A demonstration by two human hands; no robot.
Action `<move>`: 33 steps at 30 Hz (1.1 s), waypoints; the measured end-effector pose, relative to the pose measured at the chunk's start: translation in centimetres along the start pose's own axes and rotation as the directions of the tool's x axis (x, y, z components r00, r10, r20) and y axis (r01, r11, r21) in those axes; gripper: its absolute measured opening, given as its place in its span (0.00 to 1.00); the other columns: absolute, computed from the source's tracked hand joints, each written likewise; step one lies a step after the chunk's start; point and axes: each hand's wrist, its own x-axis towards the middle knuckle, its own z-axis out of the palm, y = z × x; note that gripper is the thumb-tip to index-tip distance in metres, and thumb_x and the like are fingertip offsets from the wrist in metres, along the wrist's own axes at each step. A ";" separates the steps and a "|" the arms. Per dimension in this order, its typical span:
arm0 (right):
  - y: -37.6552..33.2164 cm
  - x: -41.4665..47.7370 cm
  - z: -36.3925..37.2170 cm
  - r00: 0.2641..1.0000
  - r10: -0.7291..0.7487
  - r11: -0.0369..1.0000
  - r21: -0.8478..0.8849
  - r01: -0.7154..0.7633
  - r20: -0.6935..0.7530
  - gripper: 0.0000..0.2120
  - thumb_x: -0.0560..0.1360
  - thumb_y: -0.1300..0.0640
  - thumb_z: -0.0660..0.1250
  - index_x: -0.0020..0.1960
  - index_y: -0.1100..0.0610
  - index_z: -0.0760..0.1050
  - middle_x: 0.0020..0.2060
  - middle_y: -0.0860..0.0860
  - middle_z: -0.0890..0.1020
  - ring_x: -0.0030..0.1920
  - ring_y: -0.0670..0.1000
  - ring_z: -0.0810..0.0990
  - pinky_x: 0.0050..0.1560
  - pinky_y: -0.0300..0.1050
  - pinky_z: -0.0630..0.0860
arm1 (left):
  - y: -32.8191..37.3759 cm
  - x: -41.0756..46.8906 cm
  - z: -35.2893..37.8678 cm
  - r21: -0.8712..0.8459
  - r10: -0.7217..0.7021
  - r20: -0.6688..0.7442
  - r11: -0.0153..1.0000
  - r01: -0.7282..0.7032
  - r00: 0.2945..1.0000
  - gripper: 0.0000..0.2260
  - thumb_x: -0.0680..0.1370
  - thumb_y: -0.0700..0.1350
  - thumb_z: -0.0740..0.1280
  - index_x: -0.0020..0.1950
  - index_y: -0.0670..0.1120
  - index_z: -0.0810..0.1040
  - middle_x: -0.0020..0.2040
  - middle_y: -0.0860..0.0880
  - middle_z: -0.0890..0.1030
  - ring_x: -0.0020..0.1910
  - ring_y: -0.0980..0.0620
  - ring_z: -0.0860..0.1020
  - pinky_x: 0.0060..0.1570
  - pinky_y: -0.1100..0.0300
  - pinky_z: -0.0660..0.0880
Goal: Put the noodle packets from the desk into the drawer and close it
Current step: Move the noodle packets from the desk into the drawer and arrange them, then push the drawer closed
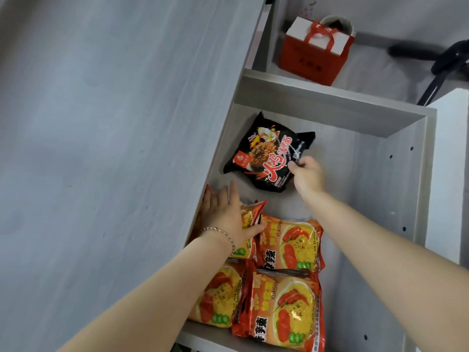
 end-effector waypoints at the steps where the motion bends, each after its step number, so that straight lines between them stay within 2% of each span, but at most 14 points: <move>1: -0.2 -0.2 0.4 0.996 -0.049 0.998 -0.029 0.051 0.076 0.07 0.73 0.61 0.65 0.39 0.59 0.68 0.35 0.57 0.73 0.39 0.53 0.70 0.41 0.43 0.63 | -0.1 -0.3 0.2 -0.066 -0.011 -0.059 0.998 0.007 0.998 0.50 0.67 0.69 0.61 0.74 0.44 0.37 0.77 0.43 0.48 0.75 0.46 0.47 0.72 0.51 0.43; 4: -0.3 -1.3 1.8 0.951 -0.113 0.982 -0.116 0.152 0.288 0.07 0.73 0.62 0.66 0.38 0.60 0.69 0.36 0.60 0.74 0.39 0.54 0.72 0.40 0.48 0.69 | -0.2 -0.8 0.8 -0.176 -0.008 -0.187 0.984 -0.026 0.982 0.47 0.69 0.67 0.61 0.74 0.48 0.37 0.77 0.46 0.40 0.75 0.48 0.40 0.71 0.53 0.41; 7: 0.4 -2.0 2.3 0.931 -0.113 0.978 -0.128 0.166 0.346 0.05 0.74 0.62 0.65 0.41 0.62 0.71 0.42 0.65 0.80 0.44 0.60 0.78 0.50 0.58 0.75 | -0.4 -0.4 1.0 -0.170 0.036 -0.220 0.983 -0.075 0.975 0.33 0.75 0.64 0.53 0.74 0.56 0.41 0.76 0.48 0.37 0.74 0.50 0.37 0.68 0.54 0.35; 11: 0.4 -2.5 2.0 0.902 -0.142 0.974 -0.107 0.201 0.408 0.02 0.75 0.62 0.63 0.45 0.60 0.73 0.46 0.63 0.80 0.46 0.55 0.76 0.50 0.51 0.73 | -0.3 1.4 0.4 -0.071 0.048 -0.093 0.996 -0.055 0.995 0.26 0.77 0.62 0.47 0.74 0.60 0.45 0.77 0.51 0.38 0.75 0.49 0.38 0.71 0.49 0.36; 15: -0.2 -2.6 1.2 0.866 -0.087 0.946 -0.233 0.228 0.492 0.10 0.77 0.62 0.61 0.55 0.66 0.75 0.54 0.62 0.80 0.54 0.59 0.77 0.56 0.48 0.72 | 0.2 2.5 -0.7 0.034 -0.019 0.027 0.999 0.018 0.999 0.28 0.76 0.63 0.46 0.75 0.56 0.50 0.77 0.47 0.46 0.75 0.44 0.45 0.72 0.45 0.42; 18: -0.4 -3.5 -1.1 0.860 -0.055 0.919 -0.311 0.242 0.508 0.14 0.77 0.61 0.60 0.60 0.63 0.74 0.59 0.60 0.79 0.60 0.57 0.76 0.60 0.46 0.69 | 1.3 2.4 -2.3 0.132 -0.102 0.121 0.988 0.086 0.987 0.28 0.77 0.62 0.48 0.74 0.51 0.56 0.76 0.43 0.54 0.74 0.41 0.54 0.71 0.44 0.48; 19: -0.3 -3.9 -1.7 0.866 -0.054 0.918 -0.317 0.240 0.497 0.14 0.77 0.61 0.60 0.60 0.63 0.74 0.59 0.59 0.79 0.59 0.56 0.76 0.61 0.46 0.69 | 1.5 2.6 -3.1 0.141 -0.160 0.160 0.980 0.138 0.974 0.26 0.78 0.60 0.50 0.72 0.48 0.60 0.72 0.41 0.62 0.71 0.41 0.60 0.70 0.44 0.55; 21: -0.1 -4.9 -3.8 0.888 -0.055 0.930 -0.301 0.211 0.456 0.13 0.76 0.61 0.60 0.58 0.61 0.76 0.57 0.58 0.80 0.57 0.56 0.78 0.61 0.48 0.71 | 2.7 2.1 -4.8 0.094 -0.205 0.202 0.977 0.189 0.958 0.20 0.78 0.55 0.54 0.62 0.44 0.72 0.51 0.43 0.77 0.53 0.45 0.74 0.55 0.48 0.71; 22: -0.1 -5.7 -5.1 0.897 -0.057 0.939 -0.282 0.198 0.439 0.12 0.76 0.61 0.60 0.57 0.61 0.76 0.56 0.58 0.81 0.56 0.56 0.78 0.60 0.50 0.73 | 3.4 1.5 -5.6 0.072 -0.162 0.158 0.986 0.152 0.974 0.16 0.78 0.53 0.55 0.56 0.44 0.75 0.42 0.46 0.77 0.46 0.47 0.76 0.53 0.50 0.71; 23: -0.2 -6.4 -6.4 0.905 -0.065 0.948 -0.257 0.187 0.420 0.11 0.76 0.62 0.60 0.56 0.60 0.77 0.54 0.57 0.81 0.55 0.56 0.79 0.59 0.51 0.74 | 4.0 0.9 -6.3 0.081 -0.089 0.084 0.993 0.082 0.992 0.14 0.78 0.51 0.55 0.53 0.45 0.76 0.39 0.48 0.77 0.43 0.47 0.76 0.59 0.49 0.68; 25: -0.4 -7.5 -8.6 0.923 -0.119 0.952 -0.223 0.211 0.367 0.10 0.76 0.64 0.60 0.53 0.61 0.77 0.52 0.57 0.82 0.54 0.54 0.79 0.56 0.46 0.74 | 4.2 -0.3 -6.9 0.101 0.076 -0.141 0.993 -0.062 0.987 0.13 0.77 0.49 0.55 0.54 0.45 0.76 0.47 0.47 0.80 0.51 0.46 0.77 0.69 0.48 0.57; 28: -0.5 -8.9 -12.5 0.935 -0.283 0.868 -0.357 0.344 0.214 0.10 0.76 0.62 0.60 0.54 0.58 0.77 0.57 0.54 0.77 0.56 0.49 0.74 0.55 0.40 0.67 | 3.2 -1.8 -7.3 0.103 0.252 -0.417 0.968 -0.230 0.873 0.16 0.76 0.47 0.59 0.63 0.47 0.72 0.66 0.47 0.73 0.67 0.47 0.68 0.72 0.48 0.50; 31: -0.2 -9.9 -16.2 0.921 -0.388 0.756 -0.560 0.340 0.035 0.14 0.75 0.61 0.61 0.60 0.57 0.73 0.67 0.57 0.67 0.69 0.56 0.63 0.67 0.49 0.64 | 1.2 -2.8 -7.5 0.047 0.193 -0.477 0.980 -0.194 0.857 0.23 0.75 0.45 0.60 0.70 0.48 0.63 0.75 0.46 0.61 0.74 0.48 0.55 0.73 0.49 0.45; 33: 0.3 -10.2 -17.5 0.951 -0.305 0.744 -0.634 0.209 -0.045 0.22 0.74 0.61 0.61 0.68 0.57 0.65 0.72 0.60 0.58 0.72 0.60 0.57 0.70 0.54 0.61 | -0.6 -2.9 -7.5 0.046 0.096 -0.430 0.995 -0.085 0.898 0.27 0.77 0.48 0.57 0.75 0.48 0.52 0.77 0.47 0.50 0.76 0.49 0.45 0.73 0.48 0.42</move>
